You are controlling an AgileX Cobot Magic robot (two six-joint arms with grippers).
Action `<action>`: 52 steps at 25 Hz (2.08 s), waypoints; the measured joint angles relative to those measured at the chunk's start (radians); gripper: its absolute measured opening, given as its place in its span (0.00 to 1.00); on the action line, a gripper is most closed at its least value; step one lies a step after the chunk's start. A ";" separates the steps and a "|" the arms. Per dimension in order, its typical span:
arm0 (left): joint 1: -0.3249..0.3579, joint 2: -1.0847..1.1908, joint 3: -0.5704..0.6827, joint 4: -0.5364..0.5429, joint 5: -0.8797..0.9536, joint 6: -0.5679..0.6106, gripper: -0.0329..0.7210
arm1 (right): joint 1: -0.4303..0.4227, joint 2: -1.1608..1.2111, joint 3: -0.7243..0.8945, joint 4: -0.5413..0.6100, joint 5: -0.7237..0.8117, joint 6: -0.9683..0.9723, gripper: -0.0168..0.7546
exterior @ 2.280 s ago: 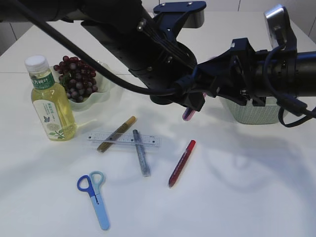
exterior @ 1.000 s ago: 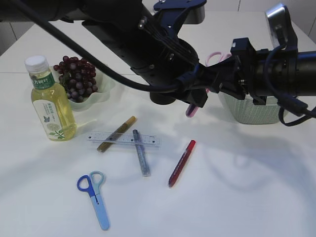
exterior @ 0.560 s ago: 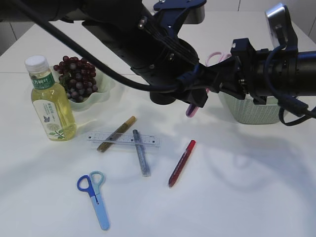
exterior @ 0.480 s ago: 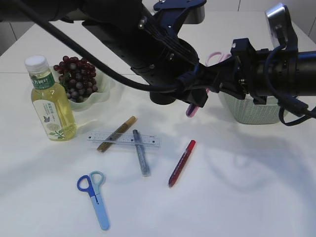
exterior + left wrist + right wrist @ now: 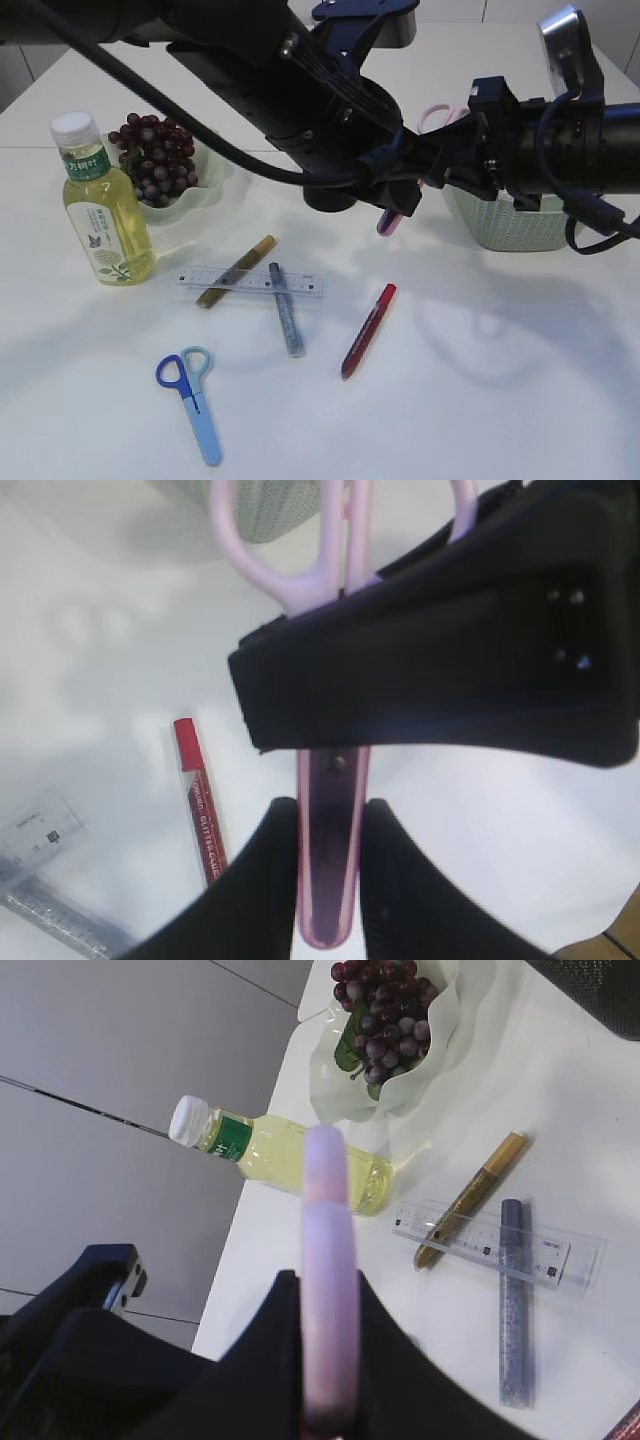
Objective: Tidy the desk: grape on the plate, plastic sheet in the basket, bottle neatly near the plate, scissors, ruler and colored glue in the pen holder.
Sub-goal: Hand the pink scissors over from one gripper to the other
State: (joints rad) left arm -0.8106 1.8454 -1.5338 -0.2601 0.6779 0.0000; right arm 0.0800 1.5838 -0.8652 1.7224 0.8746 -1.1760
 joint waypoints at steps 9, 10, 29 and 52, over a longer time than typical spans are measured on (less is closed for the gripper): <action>0.000 0.000 0.000 -0.002 -0.001 0.000 0.23 | 0.000 0.000 0.000 0.000 0.000 -0.001 0.13; 0.000 0.000 0.000 -0.002 -0.001 0.000 0.23 | 0.000 0.000 0.000 0.000 0.000 -0.001 0.13; 0.000 0.000 0.000 -0.020 -0.008 0.000 0.35 | 0.000 0.000 0.000 0.002 0.000 -0.003 0.13; 0.004 -0.005 -0.069 -0.079 0.085 0.000 0.36 | 0.000 0.000 0.000 -0.020 -0.050 -0.045 0.13</action>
State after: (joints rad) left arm -0.8066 1.8409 -1.6029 -0.3389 0.7630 0.0000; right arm 0.0800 1.5838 -0.8652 1.7020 0.8245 -1.2210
